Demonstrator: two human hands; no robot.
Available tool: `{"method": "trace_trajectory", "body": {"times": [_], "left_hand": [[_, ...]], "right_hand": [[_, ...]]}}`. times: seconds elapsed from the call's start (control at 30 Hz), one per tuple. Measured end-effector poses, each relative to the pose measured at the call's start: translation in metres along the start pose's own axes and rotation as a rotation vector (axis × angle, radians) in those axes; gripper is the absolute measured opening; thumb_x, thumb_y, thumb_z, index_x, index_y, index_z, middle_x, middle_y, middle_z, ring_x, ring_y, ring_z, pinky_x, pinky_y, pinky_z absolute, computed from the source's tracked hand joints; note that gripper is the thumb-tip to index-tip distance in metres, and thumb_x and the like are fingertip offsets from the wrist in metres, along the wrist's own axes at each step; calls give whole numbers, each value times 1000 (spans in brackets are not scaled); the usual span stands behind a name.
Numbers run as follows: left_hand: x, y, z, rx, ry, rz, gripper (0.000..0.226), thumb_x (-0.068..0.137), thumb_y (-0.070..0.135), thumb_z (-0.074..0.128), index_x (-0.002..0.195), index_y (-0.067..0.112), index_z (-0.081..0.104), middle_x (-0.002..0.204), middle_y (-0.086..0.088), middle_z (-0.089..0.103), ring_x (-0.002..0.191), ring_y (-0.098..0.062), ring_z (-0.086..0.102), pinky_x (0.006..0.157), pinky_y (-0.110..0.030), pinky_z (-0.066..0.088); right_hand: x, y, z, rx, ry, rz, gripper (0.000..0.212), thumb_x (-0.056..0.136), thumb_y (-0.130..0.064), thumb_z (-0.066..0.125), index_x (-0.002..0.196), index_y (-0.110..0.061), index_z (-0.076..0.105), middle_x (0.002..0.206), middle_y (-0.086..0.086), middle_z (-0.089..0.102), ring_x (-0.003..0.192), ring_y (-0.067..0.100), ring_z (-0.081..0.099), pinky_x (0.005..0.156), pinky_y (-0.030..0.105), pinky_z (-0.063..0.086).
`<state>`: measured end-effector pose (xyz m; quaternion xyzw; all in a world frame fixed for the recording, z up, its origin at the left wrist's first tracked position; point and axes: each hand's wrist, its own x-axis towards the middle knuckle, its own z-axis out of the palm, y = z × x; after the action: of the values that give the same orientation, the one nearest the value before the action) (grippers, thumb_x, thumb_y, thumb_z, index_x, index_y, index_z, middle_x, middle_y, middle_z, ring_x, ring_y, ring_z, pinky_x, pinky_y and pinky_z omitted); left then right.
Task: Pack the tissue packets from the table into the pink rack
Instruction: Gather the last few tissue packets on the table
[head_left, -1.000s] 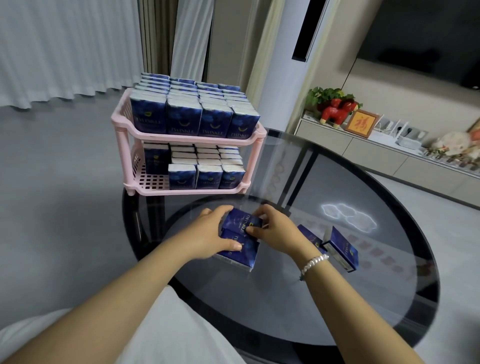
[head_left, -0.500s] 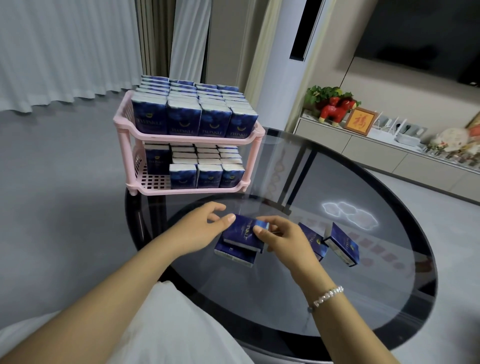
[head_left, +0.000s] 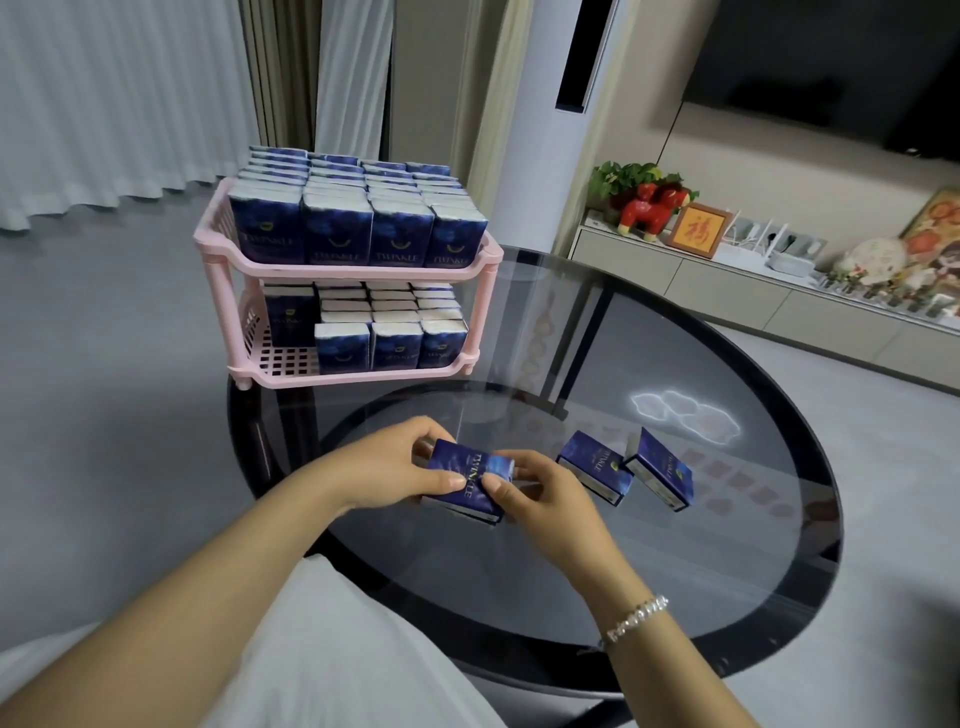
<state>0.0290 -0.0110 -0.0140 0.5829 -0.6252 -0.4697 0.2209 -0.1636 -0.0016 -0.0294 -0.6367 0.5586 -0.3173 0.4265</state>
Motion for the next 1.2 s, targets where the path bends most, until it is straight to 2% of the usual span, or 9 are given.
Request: {"method": "trace_trajectory", "body": {"times": [0.17,0.3,0.4,0.5,0.6,0.73,0.87,1.07,1.2], "left_hand": [[1,7,11,-67,27,41,52,74,18,79,115,30,50,112,2,60,100,-11,62,91,-29,52],[4,7,11,136,168,135,52,75,18,77,116,34,49,119,7,43,102,-6,53,90,-23,44],[4,3,12,178,202,132,53,77,22,76,119,34,45,120,9,40,102,-7,52,93,-26,43],[3,1,14,217,186,175,65,80,25,73,132,38,38,124,12,38,109,-9,49,96,-26,41],[2,-1,13,219,158,208,64,84,26,69,136,42,36,127,12,37,114,-7,47,98,-22,37],[0,-3,12,222,135,216,60,88,27,63,138,44,35,129,12,39,114,-8,48,101,-25,39],[2,-3,10,171,200,224,51,90,28,62,135,41,42,125,12,47,111,-8,51,95,-24,41],[8,-6,5,-53,237,180,36,91,24,61,127,26,56,115,10,64,98,-4,60,70,-11,44],[7,-5,4,-89,178,128,33,93,31,56,126,35,55,111,10,65,94,-6,59,62,-13,45]], "right_hand": [[-6,5,-11,57,49,-119,27,83,-16,68,107,-28,63,103,-4,66,91,11,64,75,22,55],[-3,2,-29,-237,183,-286,35,84,-29,66,119,-31,59,118,-15,54,103,2,51,83,10,40],[5,2,-54,-670,337,-247,42,88,-36,60,128,-24,55,133,-9,48,121,18,35,95,26,23],[15,4,-77,-1043,225,-37,44,93,-43,47,132,-20,49,149,-3,30,134,24,19,108,39,12],[25,6,-86,-1177,64,36,45,94,-48,42,129,-21,51,152,-1,22,138,25,12,112,48,2],[27,5,-89,-1125,5,-9,43,90,-48,49,128,-29,47,140,-3,41,136,25,19,113,50,1],[23,0,-84,-988,-12,-69,39,85,-44,59,120,-33,44,113,-3,57,125,24,32,113,48,2],[16,-2,-68,-402,-30,-163,23,85,-24,66,94,-39,52,103,-3,61,92,19,57,85,36,49],[9,-10,-57,-21,-114,-204,19,85,-11,65,93,-27,61,102,0,65,94,27,63,82,36,55]]}}
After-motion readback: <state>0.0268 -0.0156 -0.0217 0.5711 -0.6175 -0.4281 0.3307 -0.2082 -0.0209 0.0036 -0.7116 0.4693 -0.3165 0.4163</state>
